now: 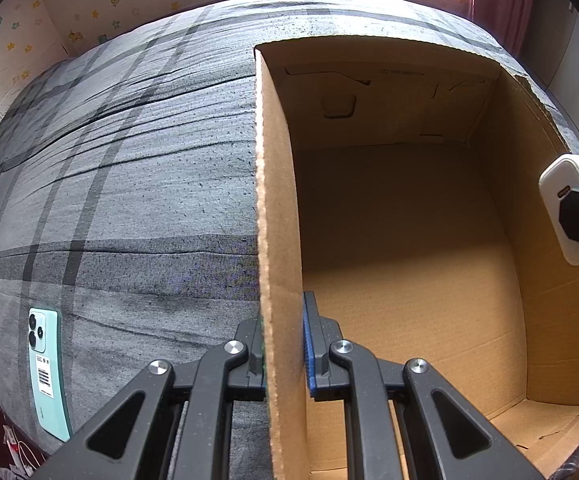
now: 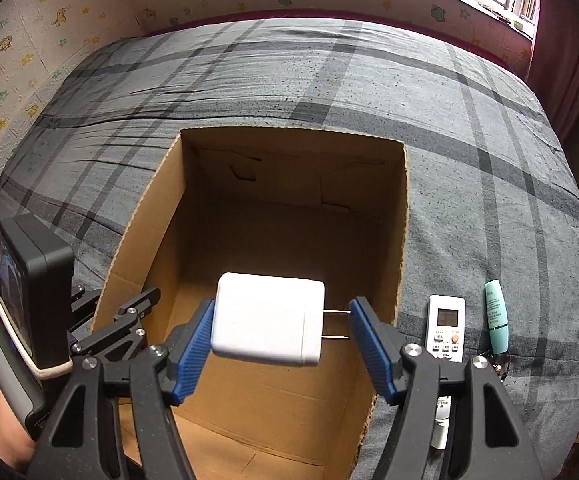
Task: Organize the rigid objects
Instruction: 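Lift the large white charger with the right gripper and carry it over the box, then lower the charger into the box and open the right gripper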
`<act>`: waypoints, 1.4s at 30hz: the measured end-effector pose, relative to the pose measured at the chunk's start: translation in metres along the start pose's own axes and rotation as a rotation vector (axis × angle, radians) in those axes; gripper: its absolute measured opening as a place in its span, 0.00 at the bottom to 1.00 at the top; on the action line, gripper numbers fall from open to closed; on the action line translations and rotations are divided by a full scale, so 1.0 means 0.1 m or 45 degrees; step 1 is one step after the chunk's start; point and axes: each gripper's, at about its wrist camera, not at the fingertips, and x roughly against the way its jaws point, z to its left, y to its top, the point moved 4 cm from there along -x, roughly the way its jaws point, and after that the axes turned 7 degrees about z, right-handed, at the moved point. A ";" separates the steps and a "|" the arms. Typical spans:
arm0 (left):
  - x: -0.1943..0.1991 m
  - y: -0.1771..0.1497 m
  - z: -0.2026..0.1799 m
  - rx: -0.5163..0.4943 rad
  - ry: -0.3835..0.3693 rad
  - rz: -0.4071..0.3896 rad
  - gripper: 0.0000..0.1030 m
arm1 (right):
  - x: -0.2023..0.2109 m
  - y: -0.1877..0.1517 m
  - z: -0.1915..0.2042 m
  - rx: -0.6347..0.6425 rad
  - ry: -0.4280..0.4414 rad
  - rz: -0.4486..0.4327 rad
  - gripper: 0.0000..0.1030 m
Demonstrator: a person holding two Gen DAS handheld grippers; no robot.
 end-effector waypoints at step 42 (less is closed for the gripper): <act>-0.02 0.00 0.01 0.013 -0.002 0.011 0.13 | -0.64 0.16 0.30 0.034 -0.092 0.106 0.69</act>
